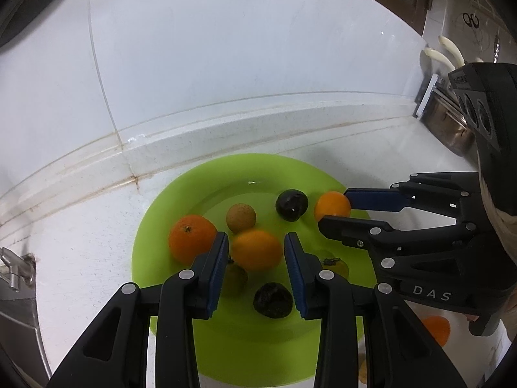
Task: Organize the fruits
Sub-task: 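Lower both tangerines onto the plate and open both tools, then withdraw both open tools from the plate toward the last two fruits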
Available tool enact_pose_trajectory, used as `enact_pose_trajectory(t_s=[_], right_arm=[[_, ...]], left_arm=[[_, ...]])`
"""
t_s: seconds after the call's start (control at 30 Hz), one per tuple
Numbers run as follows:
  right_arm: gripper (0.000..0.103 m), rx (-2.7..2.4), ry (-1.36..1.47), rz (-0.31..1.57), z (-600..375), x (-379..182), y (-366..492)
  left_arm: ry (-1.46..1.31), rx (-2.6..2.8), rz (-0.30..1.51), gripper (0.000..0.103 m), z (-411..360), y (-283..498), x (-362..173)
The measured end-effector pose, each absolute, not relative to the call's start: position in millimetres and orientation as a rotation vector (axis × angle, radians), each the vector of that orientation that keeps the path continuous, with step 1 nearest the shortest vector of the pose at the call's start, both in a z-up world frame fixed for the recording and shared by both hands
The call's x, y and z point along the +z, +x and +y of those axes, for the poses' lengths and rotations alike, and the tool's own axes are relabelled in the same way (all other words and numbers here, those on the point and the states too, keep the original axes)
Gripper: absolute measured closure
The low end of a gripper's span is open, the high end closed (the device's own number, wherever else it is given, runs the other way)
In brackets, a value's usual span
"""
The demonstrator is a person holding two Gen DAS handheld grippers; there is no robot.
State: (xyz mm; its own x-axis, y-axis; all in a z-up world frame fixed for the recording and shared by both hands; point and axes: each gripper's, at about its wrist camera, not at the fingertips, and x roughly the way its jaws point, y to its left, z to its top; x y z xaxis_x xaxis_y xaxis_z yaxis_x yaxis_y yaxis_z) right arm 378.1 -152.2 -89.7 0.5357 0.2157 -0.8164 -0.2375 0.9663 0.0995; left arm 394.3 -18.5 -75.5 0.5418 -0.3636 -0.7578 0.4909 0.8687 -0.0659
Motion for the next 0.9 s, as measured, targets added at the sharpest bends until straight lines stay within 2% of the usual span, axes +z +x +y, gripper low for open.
enact_pose_trajectory(t_s=[0.1, 0.27, 0.6, 0.9], right_arm=[[0.066, 0.263, -0.020, 0.969, -152.8, -90.5, 379.1], [0.062, 0.241, -0.012, 0.966, -155.2, -87.2, 377.8], [0.061, 0.229, 0.008, 0.901, -162.8, -62.3, 351.1], [0.061, 0.204, 0.017, 0.820, -162.7, -30.4, 313.6]], left_arm=[[0.155, -0.505, 0.863, 0.059, -17.4, 395.5, -74.1], [0.146, -0.484, 0.847, 0.058, -12.7, 391.2, -67.7], [0.170, -0.438, 0.787, 0.051, -6.3, 362.6, -38.5], [0.168, -0.426, 0.727, 0.039, 3.1, 327.7, -10.7]])
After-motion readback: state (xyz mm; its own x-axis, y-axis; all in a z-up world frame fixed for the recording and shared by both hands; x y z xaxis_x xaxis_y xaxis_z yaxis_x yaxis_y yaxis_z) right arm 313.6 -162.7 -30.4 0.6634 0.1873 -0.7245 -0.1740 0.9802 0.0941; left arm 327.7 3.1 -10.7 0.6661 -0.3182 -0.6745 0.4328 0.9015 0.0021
